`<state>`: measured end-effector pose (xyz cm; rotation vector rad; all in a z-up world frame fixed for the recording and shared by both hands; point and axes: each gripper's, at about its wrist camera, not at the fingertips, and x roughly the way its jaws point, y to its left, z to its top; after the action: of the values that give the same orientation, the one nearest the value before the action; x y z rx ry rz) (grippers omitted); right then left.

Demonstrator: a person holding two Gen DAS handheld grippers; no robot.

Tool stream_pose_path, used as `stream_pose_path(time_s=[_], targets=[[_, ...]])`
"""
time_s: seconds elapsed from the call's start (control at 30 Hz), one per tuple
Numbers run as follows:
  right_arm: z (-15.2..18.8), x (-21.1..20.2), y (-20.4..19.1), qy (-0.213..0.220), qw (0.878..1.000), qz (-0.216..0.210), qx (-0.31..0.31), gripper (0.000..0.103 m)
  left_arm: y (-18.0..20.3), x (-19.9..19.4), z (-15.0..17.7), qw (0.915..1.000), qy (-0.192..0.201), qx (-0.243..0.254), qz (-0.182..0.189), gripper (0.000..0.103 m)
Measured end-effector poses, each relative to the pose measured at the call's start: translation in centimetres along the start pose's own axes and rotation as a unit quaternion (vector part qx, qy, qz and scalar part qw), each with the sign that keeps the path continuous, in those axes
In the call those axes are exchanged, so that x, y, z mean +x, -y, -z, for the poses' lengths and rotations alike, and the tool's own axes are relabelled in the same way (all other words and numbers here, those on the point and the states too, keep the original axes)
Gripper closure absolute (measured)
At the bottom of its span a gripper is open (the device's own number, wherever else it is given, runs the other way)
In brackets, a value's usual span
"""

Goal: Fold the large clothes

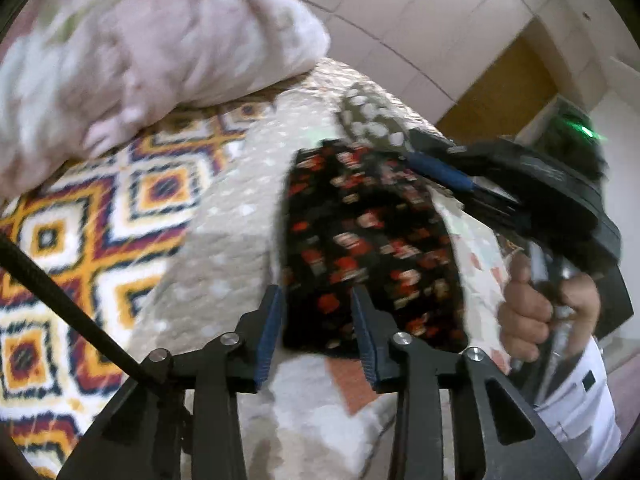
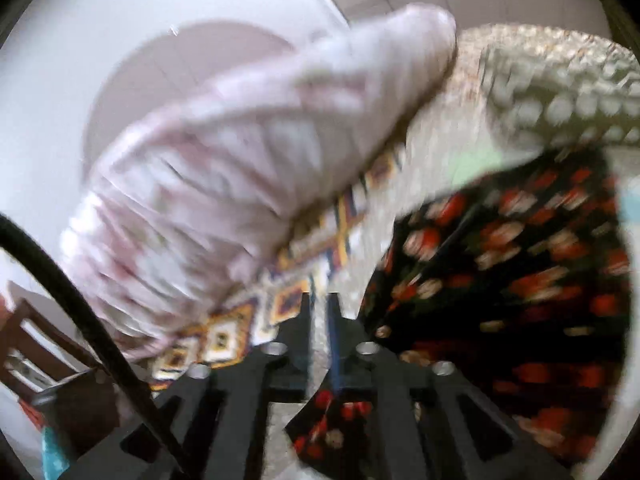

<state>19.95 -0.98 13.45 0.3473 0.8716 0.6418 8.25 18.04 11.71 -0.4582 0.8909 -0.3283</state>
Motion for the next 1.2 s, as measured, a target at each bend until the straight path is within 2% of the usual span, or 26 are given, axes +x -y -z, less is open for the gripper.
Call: stream_pose_path(time_s=[0.03,0.07,0.1,0.17,0.2,0.27,0.33,0.4,0.47,0.5,0.57,0.63,0.73,0.77,0.8,0.93,1.0,1.07,1.13,1.2], targets=[[-0.2,-2.3,0.5,0.022,1.0,0.001,0.0,0.052,0.8,0.2,-0.4,1.0,0.002,0.008,0.001,0.054],[-0.2,-4.2,1.1,0.041,0.999,0.007,0.001,0.034,1.4,0.6,-0.8,0.9999,0.005,0.015,0.001,0.05],[-0.1,-6.2,2.1,0.062,0.998,0.019,0.004,0.025,1.9,1.1,-1.2,0.9998,0.007,0.02,-0.002,0.047],[0.5,-8.9,4.8,0.09,0.994,0.055,0.02,0.016,2.5,3.1,-2.3,0.9997,-0.004,0.024,-0.006,0.047],[1.0,-9.7,6.5,0.094,0.992,0.077,0.034,0.015,2.4,4.2,-2.7,0.9996,-0.014,0.025,-0.01,0.046],[2.6,-10.0,10.6,0.082,0.988,0.104,0.083,0.015,1.8,6.5,-3.1,0.9986,-0.027,0.028,-0.036,0.046],[4.1,-9.6,14.4,0.065,0.984,0.104,0.132,0.015,0.8,8.8,-2.9,0.9966,-0.047,0.028,-0.061,0.047],[5.5,-8.4,17.1,0.053,0.98,0.095,0.169,0.015,-0.5,11.1,-2.2,0.9955,-0.074,0.018,-0.056,0.046],[6.6,-6.6,19.3,0.041,0.978,0.05,0.198,0.012,-1.5,11.9,-1.5,0.9963,-0.075,0.002,-0.042,0.043],[6.9,-5.7,20.3,0.043,0.975,0.007,0.22,0.012,-1.8,12.1,-1.3,0.9968,-0.071,-0.007,-0.036,0.038],[7.2,-3.6,21.4,0.039,0.963,-0.068,0.259,0.01,-2.4,12.6,-0.9,0.9969,-0.071,-0.024,-0.025,0.037],[6.9,-1.6,21.1,0.034,0.959,-0.08,0.268,0.012,-2.5,12.7,-0.8,0.9969,-0.066,-0.036,-0.024,0.037],[6.4,-0.7,20.6,0.031,0.953,-0.097,0.285,0.035,-1.3,12.7,-0.5,0.997,-0.061,-0.038,-0.027,0.037],[6.1,-1.2,20.5,0.032,0.955,-0.098,0.277,0.043,-0.4,12.8,-0.3,0.9971,-0.064,-0.035,-0.025,0.037],[5.7,-2.0,20.2,0.033,0.96,-0.095,0.26,0.047,0.7,13.0,-0.1,0.9973,-0.065,-0.025,-0.02,0.037],[4.2,-6.5,18.8,0.054,0.976,-0.077,0.194,0.048,6.7,14.3,0.8,0.9963,-0.081,0.031,-0.005,0.037],[4.0,-9.2,19.0,0.07,0.98,-0.063,0.174,0.048,8.5,15.4,1.2,0.9948,-0.093,0.037,0.013,0.037],[4.4,-11.4,20.1,0.075,0.983,-0.033,0.164,0.045,9.7,17.0,1.7,0.993,-0.112,0.034,0.015,0.037],[5.6,-12.4,22.6,0.067,0.978,0.001,0.197,0.041,10.2,17.9,2.3,0.9929,-0.115,0.028,0.008,0.036],[7.0,-11.8,25.3,0.051,0.967,0.02,0.249,0.032,10.4,17.4,2.4,0.9928,-0.118,0.018,0.014,0.036]])
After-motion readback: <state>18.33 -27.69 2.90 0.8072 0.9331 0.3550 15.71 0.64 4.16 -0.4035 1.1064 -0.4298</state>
